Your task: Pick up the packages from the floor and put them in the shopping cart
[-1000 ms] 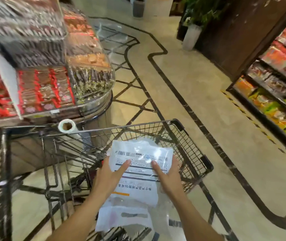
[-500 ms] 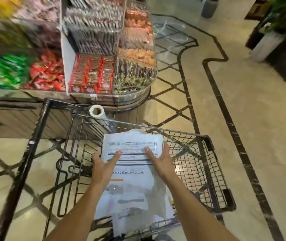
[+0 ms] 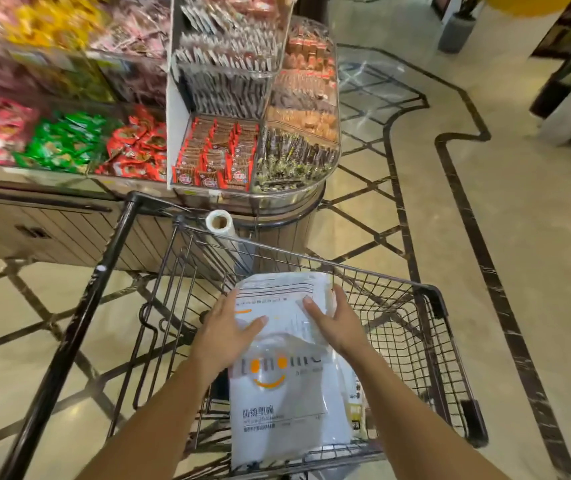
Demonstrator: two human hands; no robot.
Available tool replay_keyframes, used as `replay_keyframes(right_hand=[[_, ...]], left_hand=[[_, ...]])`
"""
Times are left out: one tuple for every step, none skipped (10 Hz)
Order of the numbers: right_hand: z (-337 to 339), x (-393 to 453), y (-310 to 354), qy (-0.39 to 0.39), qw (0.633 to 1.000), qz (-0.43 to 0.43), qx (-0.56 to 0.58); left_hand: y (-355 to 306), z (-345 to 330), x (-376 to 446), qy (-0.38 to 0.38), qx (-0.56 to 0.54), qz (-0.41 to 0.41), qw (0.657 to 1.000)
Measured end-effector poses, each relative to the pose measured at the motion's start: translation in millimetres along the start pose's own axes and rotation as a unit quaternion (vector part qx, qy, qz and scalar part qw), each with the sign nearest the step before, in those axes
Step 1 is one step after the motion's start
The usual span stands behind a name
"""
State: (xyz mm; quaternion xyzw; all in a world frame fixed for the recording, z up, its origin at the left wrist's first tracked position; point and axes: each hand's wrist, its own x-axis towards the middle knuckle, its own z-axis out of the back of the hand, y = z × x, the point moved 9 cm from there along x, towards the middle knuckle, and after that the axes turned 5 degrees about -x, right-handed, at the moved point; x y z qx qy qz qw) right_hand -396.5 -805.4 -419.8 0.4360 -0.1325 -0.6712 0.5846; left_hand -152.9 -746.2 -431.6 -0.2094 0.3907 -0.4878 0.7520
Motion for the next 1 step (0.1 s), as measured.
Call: replay_keyframes(right_hand=[[13.0,-4.6,9.2,-0.010,0.999,0.030,-0.045]], left_hand=[[-22.8,17.9,-10.5,-0.017,0.125,-0.040,0.991]])
